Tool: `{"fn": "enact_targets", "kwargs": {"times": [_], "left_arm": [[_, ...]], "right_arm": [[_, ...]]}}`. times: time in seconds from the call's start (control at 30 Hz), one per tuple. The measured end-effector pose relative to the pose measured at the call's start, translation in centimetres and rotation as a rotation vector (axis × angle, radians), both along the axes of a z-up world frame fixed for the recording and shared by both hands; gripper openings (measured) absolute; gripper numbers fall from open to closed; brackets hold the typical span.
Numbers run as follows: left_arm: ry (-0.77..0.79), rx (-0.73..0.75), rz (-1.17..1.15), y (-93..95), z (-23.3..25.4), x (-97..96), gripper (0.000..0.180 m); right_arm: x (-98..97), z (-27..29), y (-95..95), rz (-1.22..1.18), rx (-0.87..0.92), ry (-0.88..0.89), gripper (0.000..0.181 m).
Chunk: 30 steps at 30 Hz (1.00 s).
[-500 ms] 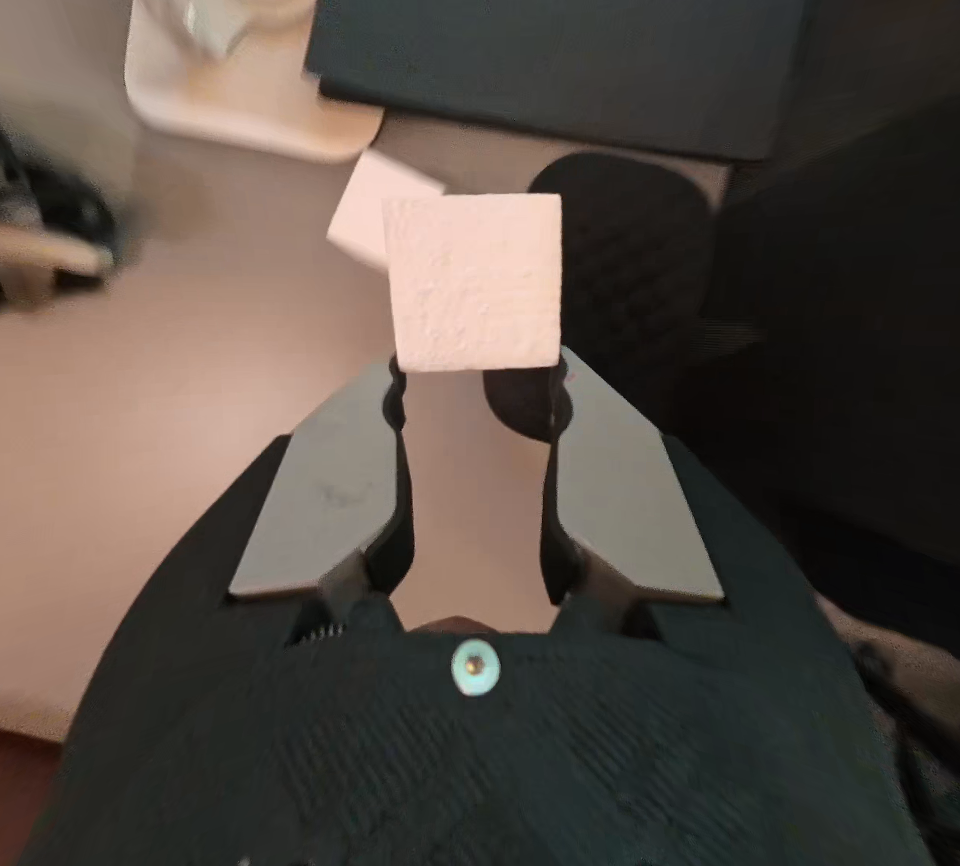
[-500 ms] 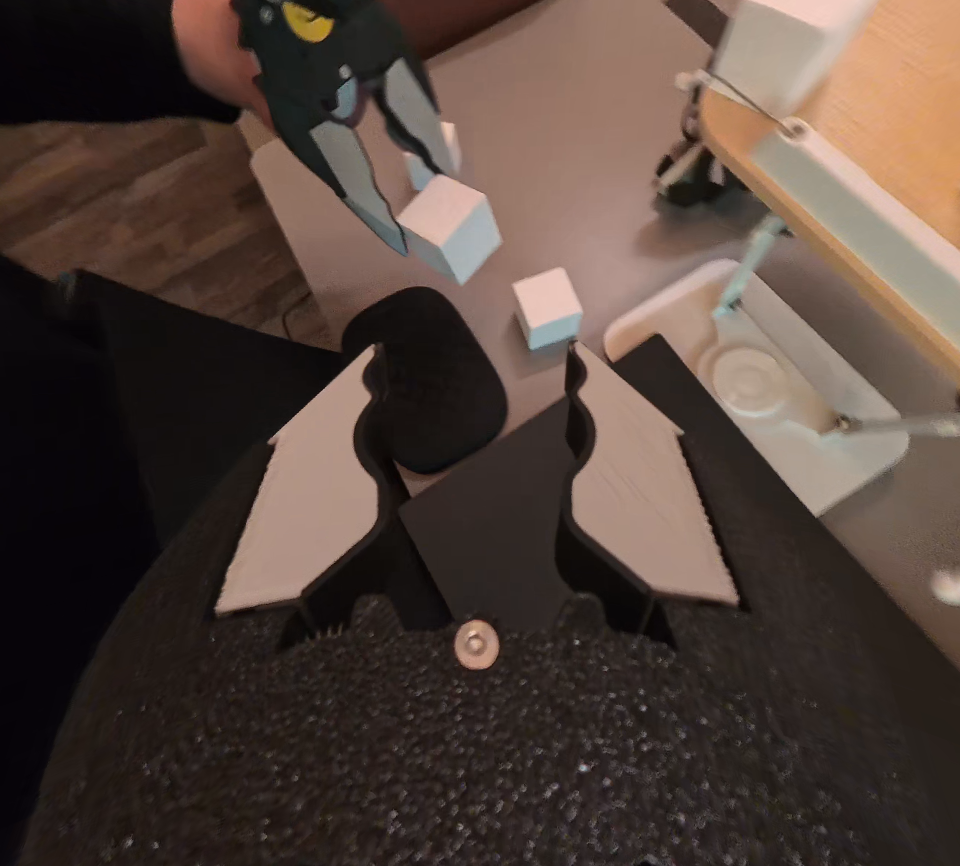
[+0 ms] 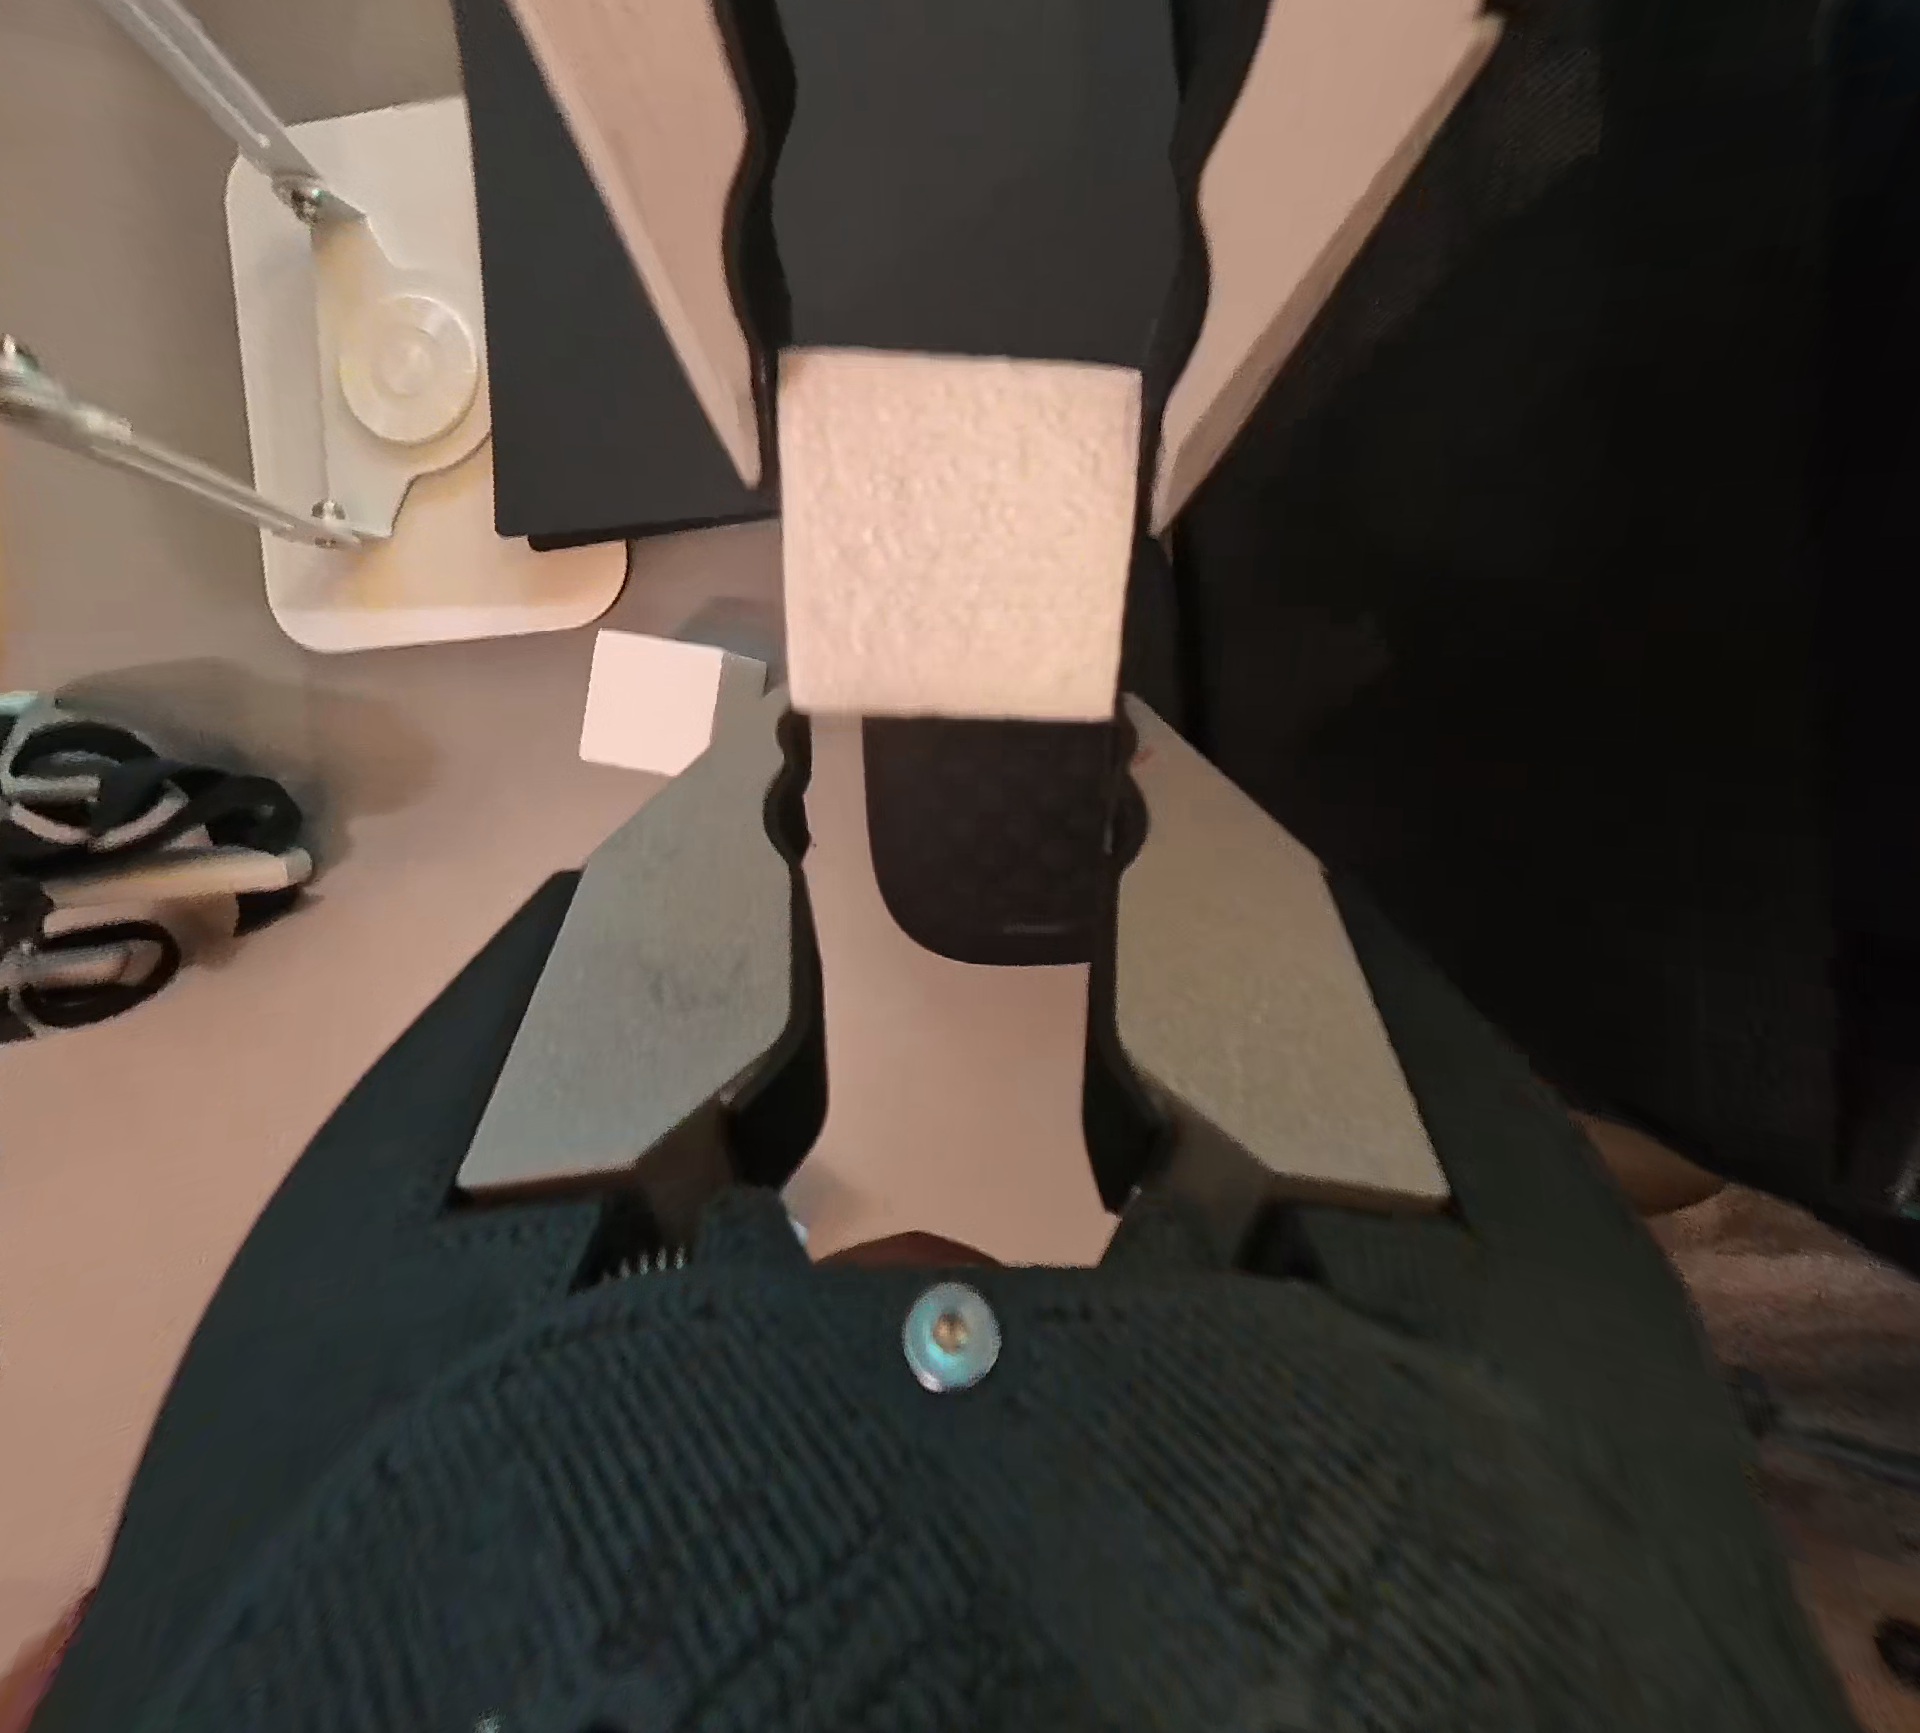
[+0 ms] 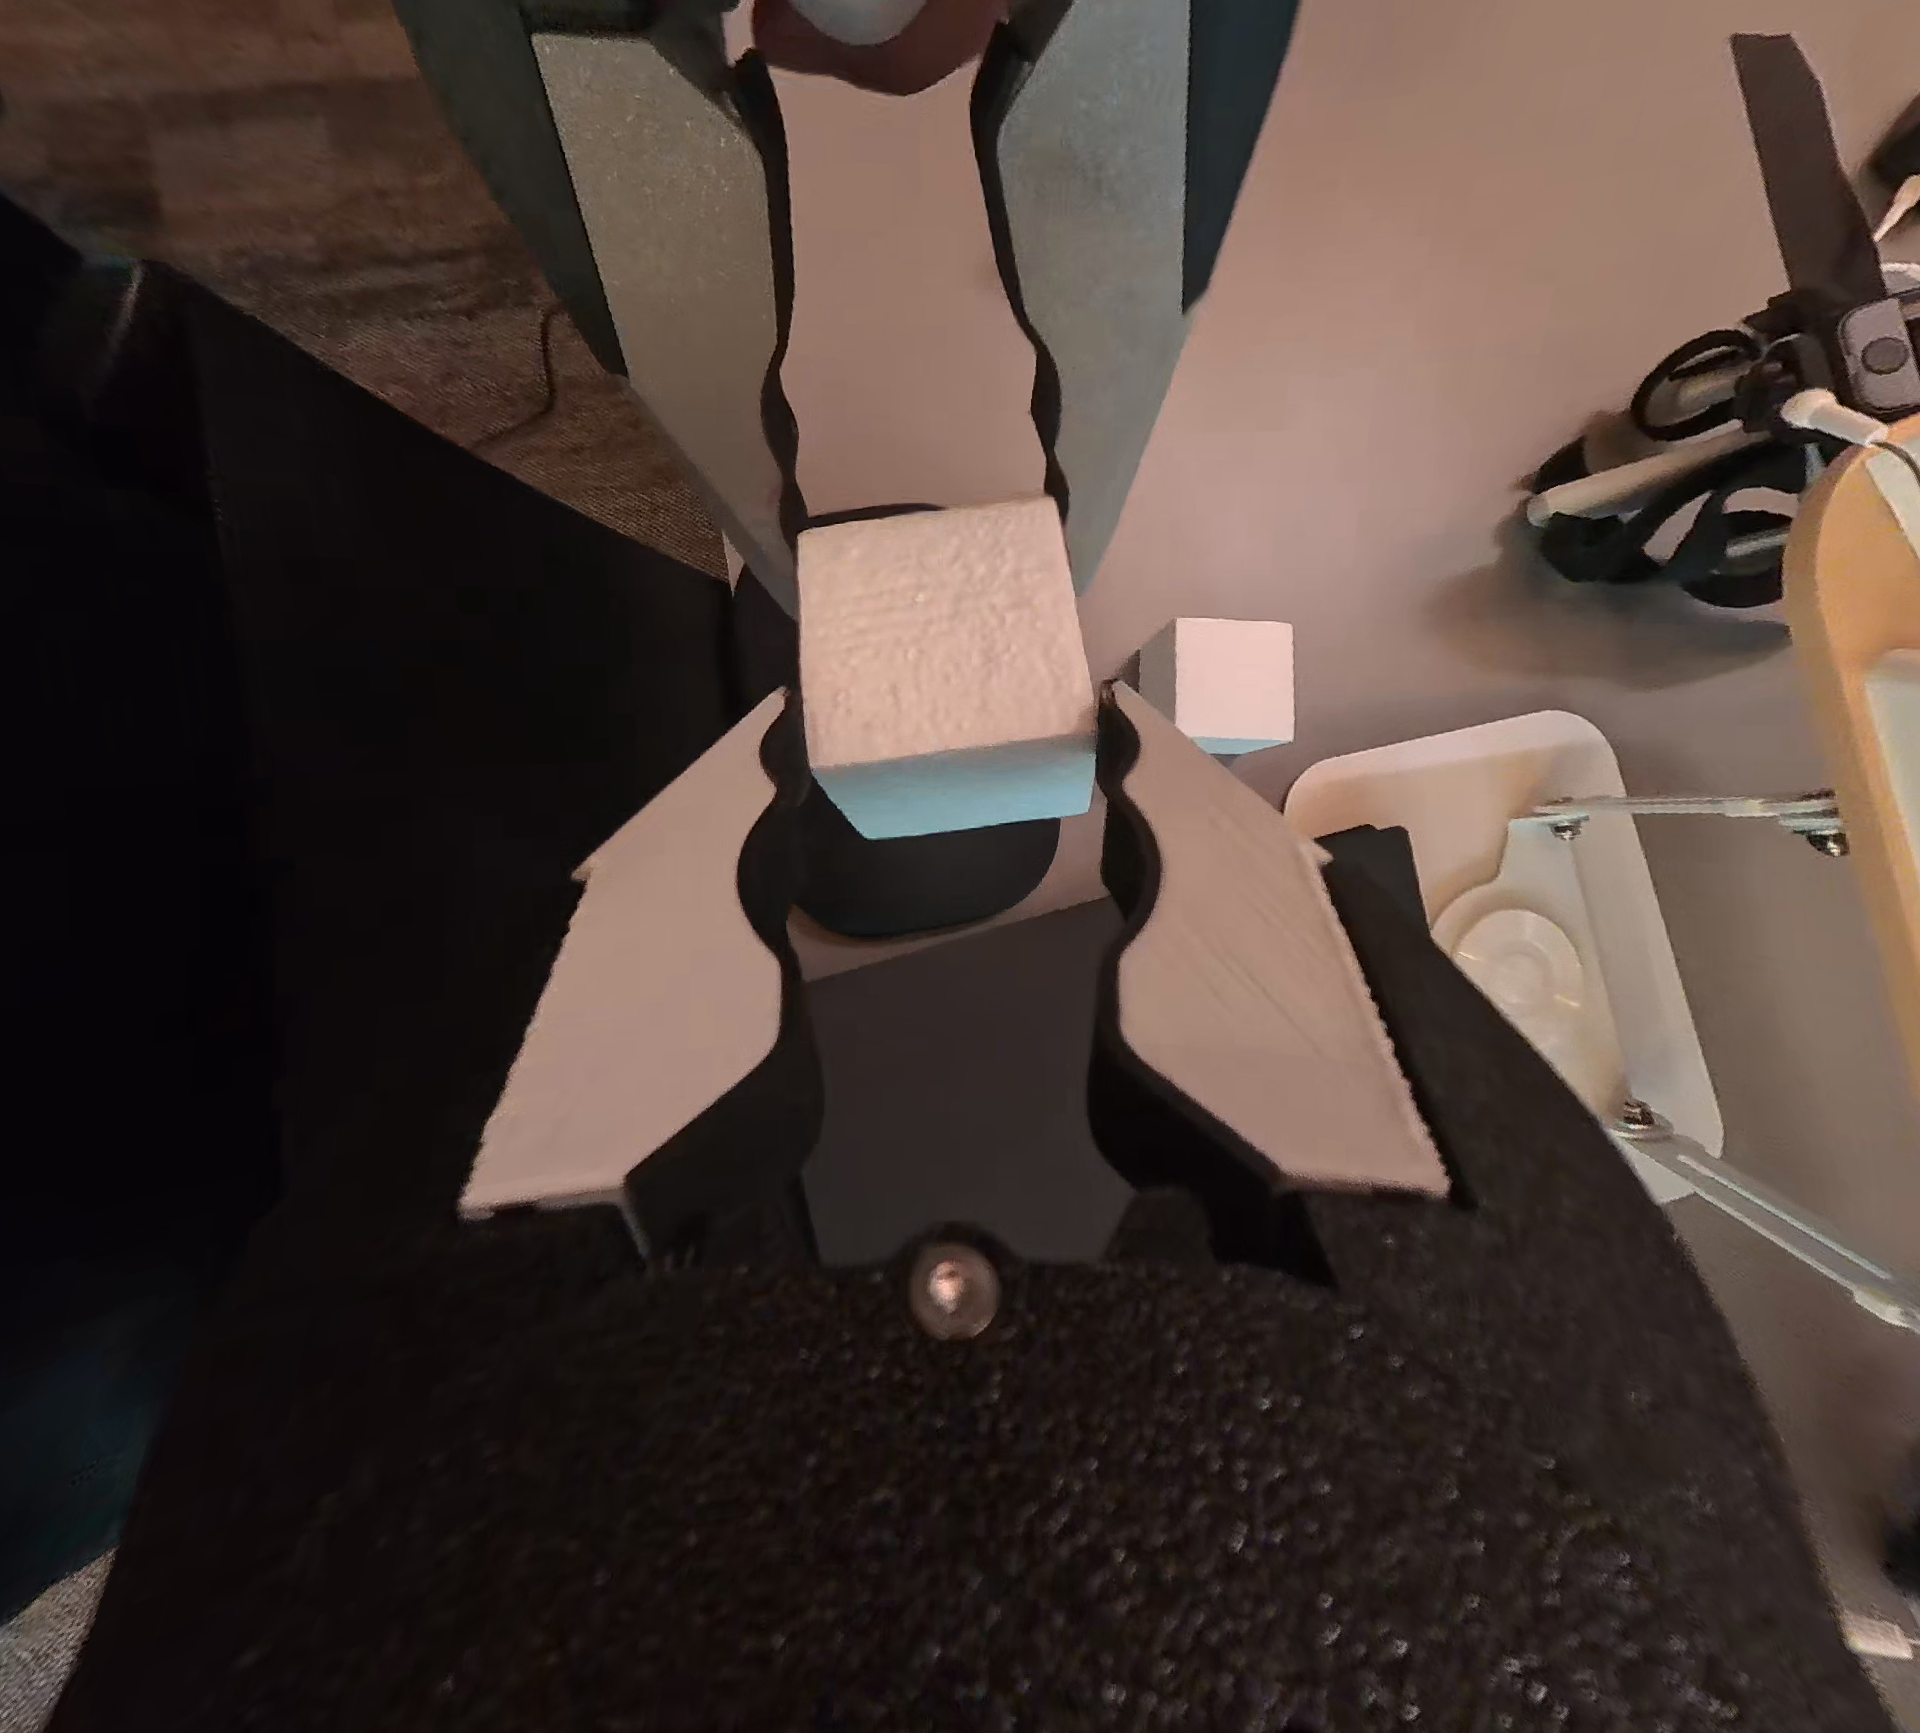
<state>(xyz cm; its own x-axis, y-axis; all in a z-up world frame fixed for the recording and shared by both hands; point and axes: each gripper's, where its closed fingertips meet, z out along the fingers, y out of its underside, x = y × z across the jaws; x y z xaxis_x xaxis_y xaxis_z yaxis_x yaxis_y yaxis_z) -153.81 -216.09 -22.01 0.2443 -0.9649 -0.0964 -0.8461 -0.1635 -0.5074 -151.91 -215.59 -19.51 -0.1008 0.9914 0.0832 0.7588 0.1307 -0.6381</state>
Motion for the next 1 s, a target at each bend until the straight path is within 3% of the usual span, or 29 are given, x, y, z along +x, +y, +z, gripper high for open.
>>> {"fn": "enact_targets", "kwargs": {"times": [0.1,0.43,0.67,1.0], "left_arm": [[-0.032,-0.028,0.139,0.1,-0.2,-1.8,0.073],[-0.08,-0.182,0.458,-5.1,-3.2,-5.5,0.065],[-0.064,-0.22,0.604,-7.8,-3.8,-5.7,0.062],[-0.068,-0.279,0.726,-9.1,-3.9,-5.2,0.061]], "right_arm": [[1.1,0.6,2.4,-0.031,0.031,0.011,0.055],[5.3,10.2,25.0,-0.183,0.035,0.207,0.055],[4.6,7.1,32.0,-0.106,-0.015,0.098,0.055],[3.4,5.3,33.5,0.031,-0.036,0.128,0.055]]}}
